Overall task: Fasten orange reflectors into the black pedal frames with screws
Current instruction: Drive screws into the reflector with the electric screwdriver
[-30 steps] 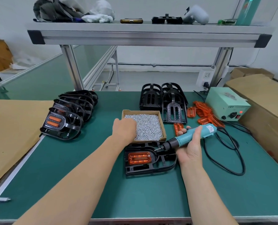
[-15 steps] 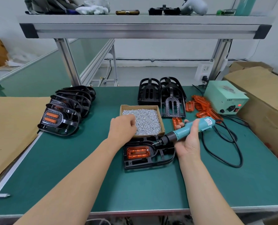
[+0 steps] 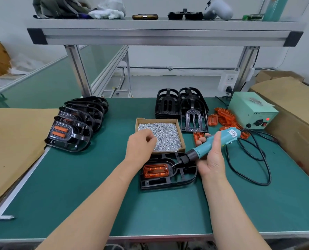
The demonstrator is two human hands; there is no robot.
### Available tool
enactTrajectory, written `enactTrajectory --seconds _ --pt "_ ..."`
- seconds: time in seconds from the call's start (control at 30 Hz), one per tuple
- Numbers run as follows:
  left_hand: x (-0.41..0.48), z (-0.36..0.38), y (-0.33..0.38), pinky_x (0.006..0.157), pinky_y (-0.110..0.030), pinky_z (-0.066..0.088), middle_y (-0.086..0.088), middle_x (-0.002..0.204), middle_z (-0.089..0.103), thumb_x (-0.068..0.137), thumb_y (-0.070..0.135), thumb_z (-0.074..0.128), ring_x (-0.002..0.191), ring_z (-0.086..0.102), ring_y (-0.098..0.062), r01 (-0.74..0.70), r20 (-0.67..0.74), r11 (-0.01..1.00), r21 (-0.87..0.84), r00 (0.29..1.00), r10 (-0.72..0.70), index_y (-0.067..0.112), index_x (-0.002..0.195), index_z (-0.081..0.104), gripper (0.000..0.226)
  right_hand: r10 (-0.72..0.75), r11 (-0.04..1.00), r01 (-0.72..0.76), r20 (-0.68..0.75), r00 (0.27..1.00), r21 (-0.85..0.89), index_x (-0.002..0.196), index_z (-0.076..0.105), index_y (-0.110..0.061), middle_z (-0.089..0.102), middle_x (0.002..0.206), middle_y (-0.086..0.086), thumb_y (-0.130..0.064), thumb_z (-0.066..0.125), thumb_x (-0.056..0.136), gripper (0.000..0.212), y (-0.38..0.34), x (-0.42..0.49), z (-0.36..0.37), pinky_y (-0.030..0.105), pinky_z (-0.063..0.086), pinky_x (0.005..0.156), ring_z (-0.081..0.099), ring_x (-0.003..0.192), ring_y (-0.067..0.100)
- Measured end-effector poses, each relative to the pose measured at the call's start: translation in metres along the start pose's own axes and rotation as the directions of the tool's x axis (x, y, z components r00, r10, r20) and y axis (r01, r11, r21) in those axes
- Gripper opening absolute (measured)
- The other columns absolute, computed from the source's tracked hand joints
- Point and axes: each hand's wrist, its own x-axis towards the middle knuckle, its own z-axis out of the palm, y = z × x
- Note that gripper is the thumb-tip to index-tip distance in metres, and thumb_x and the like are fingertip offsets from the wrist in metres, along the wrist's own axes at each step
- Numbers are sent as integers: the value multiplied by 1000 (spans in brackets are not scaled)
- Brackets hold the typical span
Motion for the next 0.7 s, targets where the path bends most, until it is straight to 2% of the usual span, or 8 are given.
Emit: enactTrajectory --seconds 0.1,0.2,0.27,0.37,0.43,0.57,0.7 --pt "-10 -3 0 64 -13 41 13 72 67 87 16 65 72 60 0 61 -14 982 -180 998 -65 25 72 66 17 -8 1000 8 -33 999 23 92 57 -19 58 71 -5 -51 63 95 32 -4 -1 3 20 54 60 58 60 7" --pt "-25 -4 0 70 -22 48 8 74 69 83 9 67 74 62 -9 149 16 922 -359 988 -154 25 74 68 18 -23 999 25 -72 997 23 92 57 -19 58 70 -6 -49 65 94 30 -7 -4 8 19 53 61 58 59 6" --pt "-35 -5 1 74 -31 52 -1 76 70 80 4 67 74 64 -17 223 71 844 -487 974 -217 21 76 68 19 -35 999 38 -93 995 29 93 58 -19 59 71 -5 -47 66 94 29 -8 -8 13 20 54 62 59 59 6" --pt "-46 -6 5 70 -30 50 1 70 67 80 -2 69 66 60 -11 303 166 716 -629 952 -257 13 80 67 15 -55 997 61 -104 993 56 95 58 -18 62 71 -4 -40 69 94 25 -10 -15 28 21 56 62 62 59 8" --pt "-52 -6 7 72 -32 50 -1 70 66 81 -5 69 68 59 -13 349 224 621 -702 936 -273 9 83 67 14 -53 995 61 -104 993 76 100 58 -19 64 71 -4 -36 73 92 24 -10 -18 40 23 57 63 63 60 8" --pt "-60 -10 9 67 -24 51 -8 78 68 85 -7 65 67 62 -12 412 308 463 -785 907 -286 6 87 66 13 -41 993 52 -103 994 105 119 57 -20 64 72 -4 -29 77 89 36 -4 -22 58 23 57 62 64 59 8" --pt "-64 -14 7 62 -22 52 -9 77 69 86 -8 63 67 64 -12 444 367 323 -836 889 -275 7 84 65 15 -50 996 57 -96 994 67 119 55 -19 64 69 -4 -30 75 91 36 5 -24 63 24 56 59 63 58 8"
